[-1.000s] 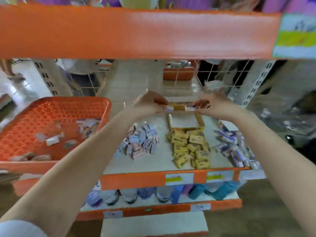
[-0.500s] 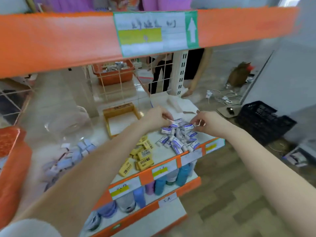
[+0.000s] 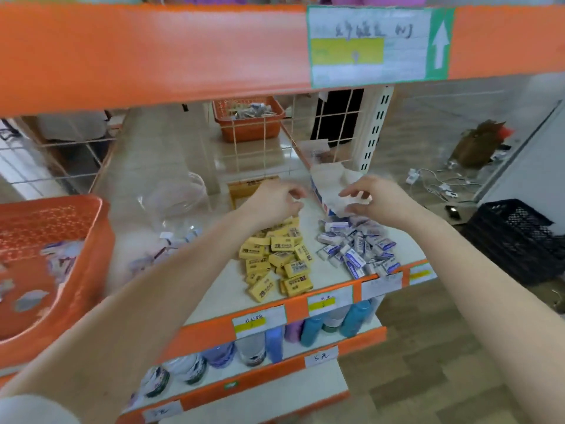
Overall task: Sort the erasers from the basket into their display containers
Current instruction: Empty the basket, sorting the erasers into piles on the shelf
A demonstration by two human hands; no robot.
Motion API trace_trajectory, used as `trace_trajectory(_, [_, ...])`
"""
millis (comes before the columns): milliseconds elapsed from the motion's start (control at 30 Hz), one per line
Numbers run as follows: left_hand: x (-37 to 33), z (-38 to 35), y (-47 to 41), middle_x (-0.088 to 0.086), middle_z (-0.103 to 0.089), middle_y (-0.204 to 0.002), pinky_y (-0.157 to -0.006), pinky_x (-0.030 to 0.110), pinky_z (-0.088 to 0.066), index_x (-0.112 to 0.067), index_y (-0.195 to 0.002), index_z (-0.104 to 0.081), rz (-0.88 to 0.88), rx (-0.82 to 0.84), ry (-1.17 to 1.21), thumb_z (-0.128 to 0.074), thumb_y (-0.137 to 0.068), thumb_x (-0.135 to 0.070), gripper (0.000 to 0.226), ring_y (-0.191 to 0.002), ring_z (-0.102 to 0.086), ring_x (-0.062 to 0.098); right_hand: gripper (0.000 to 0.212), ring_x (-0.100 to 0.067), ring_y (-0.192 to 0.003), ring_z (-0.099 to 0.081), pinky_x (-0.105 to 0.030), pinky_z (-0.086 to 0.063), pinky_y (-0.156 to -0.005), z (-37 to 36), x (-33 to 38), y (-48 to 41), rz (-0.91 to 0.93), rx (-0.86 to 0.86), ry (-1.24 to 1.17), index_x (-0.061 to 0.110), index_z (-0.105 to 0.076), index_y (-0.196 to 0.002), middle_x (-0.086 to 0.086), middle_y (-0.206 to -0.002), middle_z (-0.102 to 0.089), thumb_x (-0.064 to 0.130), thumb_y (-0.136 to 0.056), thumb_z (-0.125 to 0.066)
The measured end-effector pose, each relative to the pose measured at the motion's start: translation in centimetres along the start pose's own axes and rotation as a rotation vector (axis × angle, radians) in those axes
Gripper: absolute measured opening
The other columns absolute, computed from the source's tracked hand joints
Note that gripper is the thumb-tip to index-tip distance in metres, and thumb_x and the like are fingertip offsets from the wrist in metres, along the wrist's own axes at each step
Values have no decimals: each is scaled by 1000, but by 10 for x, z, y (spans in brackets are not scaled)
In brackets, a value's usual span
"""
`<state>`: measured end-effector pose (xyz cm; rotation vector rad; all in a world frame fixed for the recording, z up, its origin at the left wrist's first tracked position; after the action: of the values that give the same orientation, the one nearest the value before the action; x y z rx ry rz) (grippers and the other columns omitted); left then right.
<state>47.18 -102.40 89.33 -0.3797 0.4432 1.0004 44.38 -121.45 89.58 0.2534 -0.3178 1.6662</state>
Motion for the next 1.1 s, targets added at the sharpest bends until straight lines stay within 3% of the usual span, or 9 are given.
trace_trajectory(167, [53, 67, 47, -2, -66, -111, -80, 21, -46, -15, -111, -66, 177, -164, 71, -56, -91, -18, 22, -96, -60, 13, 20, -12, -86, -53, -19, -35, -64, -23, 92, -46, 180, -8, -116, 21, -66, -109, 2, -104, -59, 22, -89, -63])
trace_trajectory(300, [104, 121, 105, -2, -66, -101, -66, 5, -39, -13, -106, -67, 338, -378, 89, -56, -87, -5, 24, -84, -57, 9, 20, -6, -71, -50, -13, -33, -59, -55, 188, -68, 366, 69, -200, 18, -67, -108, 2, -97, -60, 18, -89, -62])
trace_trajectory(433, [150, 161, 182, -2, -66, -97, -63, 5, -35, -13, -106, -69, 500, -524, 9, -61, -85, -11, 22, -87, -61, 13, 15, -5, -71, -52, -16, -39, -68, -86, 280, -75, 582, 117, -264, 22, -70, -100, 13, -81, -56, 16, -86, -65])
trace_trajectory(533, [177, 179, 238, 2, -68, -99, -69, 7, -30, -11, -106, -70, 590, -591, -84, -64, -84, -12, 23, -88, -59, 15, 18, -8, -76, -55, -18, -42, -73, -104, 340, -70, 732, 146, -262, 17, -71, -103, 6, -87, -60, 16, -86, -66])
trace_trajectory(767, [220, 194, 338, 0, -64, -101, -65, 9, -36, -13, -107, -67, 826, -620, -54, -63, -84, -7, 24, -84, -57, 11, 18, -11, -87, -57, -23, -41, -78, -148, 437, -54, 961, 257, -181, 21, -71, -101, 2, -101, -64, 21, -83, -69])
trace_trajectory(933, [234, 200, 359, -5, -60, -98, -57, -2, -36, -14, -111, -66, 861, -589, -72, -65, -85, -8, 26, -82, -56, 9, 21, -11, -100, -54, -25, -42, -90, -165, 466, -50, 997, 312, -124, 25, -69, -106, 5, -112, -60, 23, -85, -68])
trace_trajectory(1000, [238, 199, 355, -5, -61, -99, -56, -1, -37, -15, -110, -66, 854, -545, -72, -64, -85, -10, 26, -83, -57, 9, 23, -8, -98, -54, -23, -41, -87, -174, 464, -53, 978, 382, -68, 25, -69, -108, 6, -113, -62, 20, -86, -67])
trace_trajectory(1100, [241, 197, 340, -9, -65, -97, -61, -2, -38, -21, -104, -68, 796, -451, -82, -66, -84, -15, 21, -79, -57, -1, 25, 2, -85, -55, -13, -39, -71, -182, 454, -58, 948, 539, 11, 27, -68, -109, 9, -106, -66, 15, -87, -65])
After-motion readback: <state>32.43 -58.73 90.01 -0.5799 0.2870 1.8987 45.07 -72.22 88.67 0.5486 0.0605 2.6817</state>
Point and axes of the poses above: each hand's wrist, its own y-axis away from the middle knuckle, its own z-axis out of the back of the hand, x = y × z, the point moved 5 cm from there along -y, towards the middle knuckle
